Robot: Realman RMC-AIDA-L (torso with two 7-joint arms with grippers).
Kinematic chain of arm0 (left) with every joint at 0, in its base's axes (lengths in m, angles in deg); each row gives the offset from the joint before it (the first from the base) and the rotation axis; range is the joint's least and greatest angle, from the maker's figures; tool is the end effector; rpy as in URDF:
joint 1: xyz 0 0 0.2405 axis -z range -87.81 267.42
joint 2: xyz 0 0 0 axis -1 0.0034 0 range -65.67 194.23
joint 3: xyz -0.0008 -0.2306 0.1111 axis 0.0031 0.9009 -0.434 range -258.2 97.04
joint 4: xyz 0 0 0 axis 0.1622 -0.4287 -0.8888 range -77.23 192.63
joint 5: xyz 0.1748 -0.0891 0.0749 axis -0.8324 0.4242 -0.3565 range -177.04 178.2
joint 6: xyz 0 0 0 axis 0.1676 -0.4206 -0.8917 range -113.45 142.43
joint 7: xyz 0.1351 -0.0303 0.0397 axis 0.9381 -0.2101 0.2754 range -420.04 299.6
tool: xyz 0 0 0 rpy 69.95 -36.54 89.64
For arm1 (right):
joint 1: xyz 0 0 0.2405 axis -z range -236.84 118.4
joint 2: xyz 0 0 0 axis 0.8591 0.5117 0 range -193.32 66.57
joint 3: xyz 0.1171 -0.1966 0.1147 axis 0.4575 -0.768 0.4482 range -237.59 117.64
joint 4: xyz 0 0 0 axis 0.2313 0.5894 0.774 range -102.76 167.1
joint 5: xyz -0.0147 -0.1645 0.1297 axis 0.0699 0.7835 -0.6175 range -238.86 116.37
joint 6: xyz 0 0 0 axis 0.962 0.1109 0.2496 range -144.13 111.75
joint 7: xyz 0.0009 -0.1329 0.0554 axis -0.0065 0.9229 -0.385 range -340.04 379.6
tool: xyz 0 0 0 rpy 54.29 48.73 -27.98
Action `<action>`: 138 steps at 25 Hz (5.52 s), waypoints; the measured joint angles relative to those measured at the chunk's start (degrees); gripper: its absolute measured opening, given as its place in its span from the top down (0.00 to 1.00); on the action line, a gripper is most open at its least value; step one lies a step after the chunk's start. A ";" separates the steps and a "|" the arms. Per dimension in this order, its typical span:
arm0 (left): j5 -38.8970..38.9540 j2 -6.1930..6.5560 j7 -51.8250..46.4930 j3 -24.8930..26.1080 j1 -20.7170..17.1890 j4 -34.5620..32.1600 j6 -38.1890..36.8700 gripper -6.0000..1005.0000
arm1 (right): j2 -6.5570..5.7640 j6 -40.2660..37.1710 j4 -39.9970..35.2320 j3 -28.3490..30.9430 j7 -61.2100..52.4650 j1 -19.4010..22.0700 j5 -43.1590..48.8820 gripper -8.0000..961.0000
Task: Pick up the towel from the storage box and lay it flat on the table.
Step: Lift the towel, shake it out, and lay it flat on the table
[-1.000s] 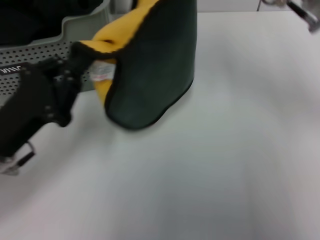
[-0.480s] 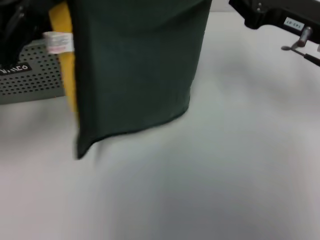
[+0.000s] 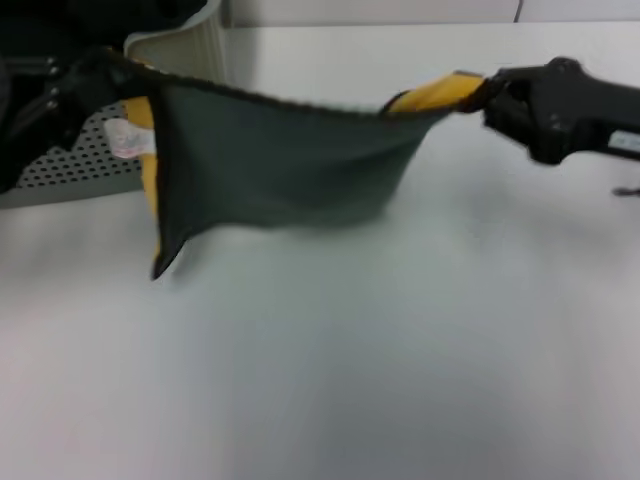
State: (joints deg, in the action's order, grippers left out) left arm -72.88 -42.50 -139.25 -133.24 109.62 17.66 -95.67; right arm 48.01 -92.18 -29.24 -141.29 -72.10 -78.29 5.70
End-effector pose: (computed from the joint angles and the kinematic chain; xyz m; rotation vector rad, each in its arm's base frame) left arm -0.2503 0.2859 0.1166 -2.5820 -0.2894 -1.3204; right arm 0.1706 0.3318 0.0376 -2.6475 0.4578 1.1049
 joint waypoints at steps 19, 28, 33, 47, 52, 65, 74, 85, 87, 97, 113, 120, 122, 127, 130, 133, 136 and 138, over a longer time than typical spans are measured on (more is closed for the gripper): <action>-7.25 1.54 -9.64 7.15 5.30 -4.17 -0.45 0.97 | -10.81 -23.26 2.77 20.37 -28.21 -22.86 22.90 0.98; -7.26 1.92 -12.04 9.10 5.08 -6.52 -0.39 0.97 | -12.19 -27.99 2.33 24.74 -28.39 -28.50 31.07 0.98; -7.37 1.70 -11.81 9.09 5.15 -6.22 -0.38 0.97 | -10.25 -26.75 -0.31 25.35 -25.70 -29.56 34.14 0.98; -4.92 2.62 -12.50 2.87 0.99 -10.39 -6.90 0.96 | -1.95 -38.99 -12.53 31.64 -27.25 -21.05 28.29 0.98; 1.36 4.93 -14.54 -8.65 -3.65 -17.53 -6.74 0.96 | -1.47 -41.96 -13.75 33.49 -32.13 -17.86 24.80 0.98; -28.86 -2.84 -14.08 12.74 3.61 -4.49 0.28 0.96 | 2.52 -28.79 15.13 26.30 -17.43 -22.26 40.75 0.98; -21.64 -2.94 -12.11 13.33 3.26 -4.31 2.92 0.96 | 3.05 -22.97 4.53 27.08 -13.11 -18.36 38.47 0.98; -11.33 -1.04 -14.98 12.70 6.93 -4.52 0.05 0.96 | 4.20 -15.68 -14.00 23.12 -11.79 -13.06 35.89 0.98; -14.45 -0.32 -15.30 12.33 6.69 -4.52 -3.90 0.96 | 4.01 -18.87 -14.87 20.99 -15.15 -11.75 36.20 0.98; -0.56 8.20 -17.64 -10.53 -1.29 -17.70 -6.74 0.96 | 4.40 -37.98 -44.22 25.78 -39.38 -5.27 24.55 0.98; -37.35 -1.80 -17.28 14.48 6.67 -4.97 3.56 0.96 | 3.91 -9.97 -5.67 9.09 -20.77 -11.73 41.53 0.98; -39.59 -1.47 -18.63 14.36 7.30 -4.96 9.78 0.96 | 4.03 -2.24 3.69 8.83 -16.93 -18.88 46.27 0.98; -41.19 -1.58 -18.85 14.43 7.78 -4.96 11.51 0.96 | 4.25 0.52 5.87 8.00 -16.35 -21.07 47.71 0.98; -44.13 -2.03 -19.60 14.28 8.60 -4.54 16.37 0.95 | 4.41 7.70 9.99 4.10 -16.09 -25.64 49.88 0.98; -45.19 -2.39 -20.01 14.32 8.65 -4.50 18.15 0.95 | 4.49 10.36 11.42 2.53 -16.11 -27.51 50.95 0.98; -45.57 -2.74 -20.51 14.49 8.52 -4.40 20.06 0.95 | 4.54 12.59 11.84 1.40 -16.22 -28.26 51.87 0.98; -45.70 -3.27 -21.26 14.39 8.14 -4.40 22.83 0.95 | 4.54 14.33 12.04 0.52 -16.19 -28.43 51.99 0.98; -45.73 -3.29 -21.38 14.33 8.13 -4.38 23.34 0.95 | 4.54 15.15 12.17 0.39 -16.01 -28.48 52.02 0.98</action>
State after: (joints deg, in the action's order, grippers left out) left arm -118.60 -45.79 -160.63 -118.91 117.75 13.28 -72.33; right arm 52.55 -77.04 -17.07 -140.90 -88.12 -106.78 57.72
